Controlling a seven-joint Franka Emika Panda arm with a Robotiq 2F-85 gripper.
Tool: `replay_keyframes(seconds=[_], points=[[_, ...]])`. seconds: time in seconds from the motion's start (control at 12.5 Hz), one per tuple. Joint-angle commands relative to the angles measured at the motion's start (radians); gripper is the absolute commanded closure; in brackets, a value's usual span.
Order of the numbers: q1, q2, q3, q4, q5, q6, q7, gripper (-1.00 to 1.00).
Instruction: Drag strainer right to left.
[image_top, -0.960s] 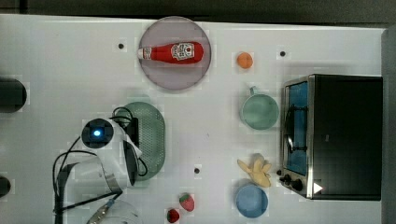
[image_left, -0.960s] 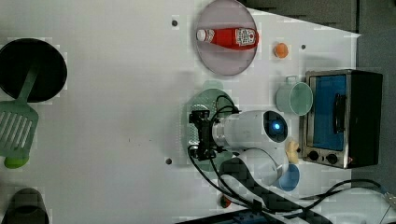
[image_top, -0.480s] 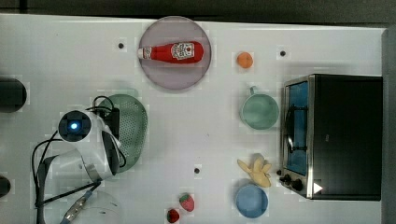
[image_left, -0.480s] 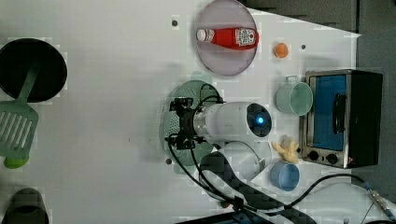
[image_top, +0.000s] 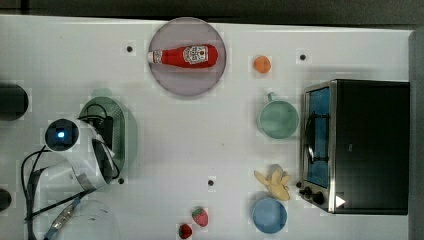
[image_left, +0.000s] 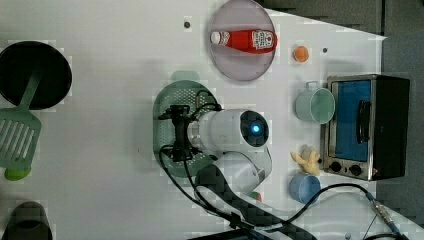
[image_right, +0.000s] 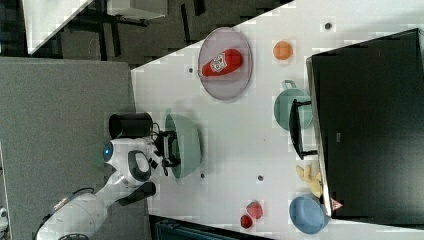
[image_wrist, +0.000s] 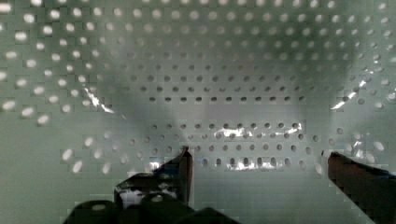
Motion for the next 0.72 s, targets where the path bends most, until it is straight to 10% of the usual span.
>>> replay_keyframes(seconds=[0.08, 0.72], points=[[0.064, 0.021, 0.018, 0.084, 0.011, -0.008, 0.109, -1.00], [0.101, 0.035, -0.006, 0.140, -0.003, -0.077, 0.085, -1.00]])
